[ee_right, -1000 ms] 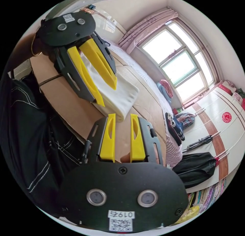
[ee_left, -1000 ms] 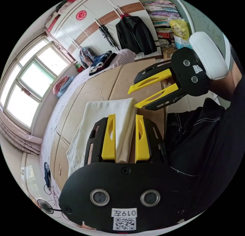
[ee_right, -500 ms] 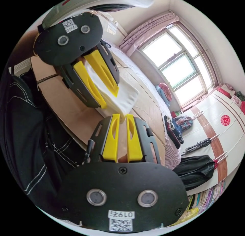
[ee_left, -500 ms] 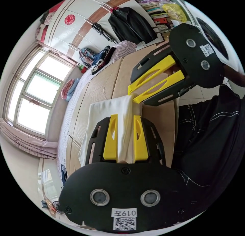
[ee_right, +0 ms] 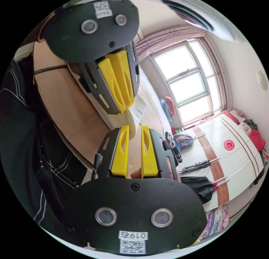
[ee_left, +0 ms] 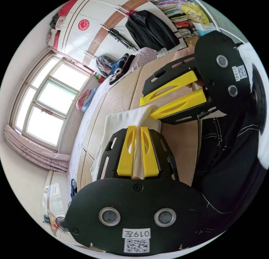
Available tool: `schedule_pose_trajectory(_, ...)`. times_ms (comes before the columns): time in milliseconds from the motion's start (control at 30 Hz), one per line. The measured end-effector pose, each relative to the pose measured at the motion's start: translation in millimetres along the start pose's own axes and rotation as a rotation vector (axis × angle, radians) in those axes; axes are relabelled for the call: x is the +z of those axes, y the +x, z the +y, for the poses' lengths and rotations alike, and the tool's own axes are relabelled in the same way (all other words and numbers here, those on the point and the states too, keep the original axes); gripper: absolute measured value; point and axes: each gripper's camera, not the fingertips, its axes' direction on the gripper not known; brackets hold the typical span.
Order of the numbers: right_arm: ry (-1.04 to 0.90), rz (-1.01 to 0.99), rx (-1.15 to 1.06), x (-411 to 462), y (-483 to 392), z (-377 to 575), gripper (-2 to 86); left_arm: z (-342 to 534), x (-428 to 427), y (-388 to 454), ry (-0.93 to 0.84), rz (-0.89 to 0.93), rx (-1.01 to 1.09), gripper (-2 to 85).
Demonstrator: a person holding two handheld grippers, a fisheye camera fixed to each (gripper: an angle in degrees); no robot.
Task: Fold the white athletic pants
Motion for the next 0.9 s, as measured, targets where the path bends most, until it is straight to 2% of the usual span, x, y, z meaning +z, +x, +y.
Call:
schedule_pose_trajectory(233, -0.075, 0.085, -0.138, -20, -26, -16, 5.6, -5, -3, 13, 0.002, 0.091, -0.001, 1.2)
schedule_pose_trajectory(433, -0.057, 0.198, -0.241, -34, -46, -28, 3.6, -6, -1, 13, 0.006, 0.142, -0.03, 1.8)
schedule_pose_trajectory(733, -0.058, 0.106, -0.177, -43, -26, -47, 4.2, -6, -11, 37, -0.049, -0.062, 0.109, 3.9)
schedule_pose_trajectory(900, -0.057, 0.144, -0.268, -37, -40, -46, 3.2, -2, -5, 40, -0.093, -0.099, 0.183, 2.4)
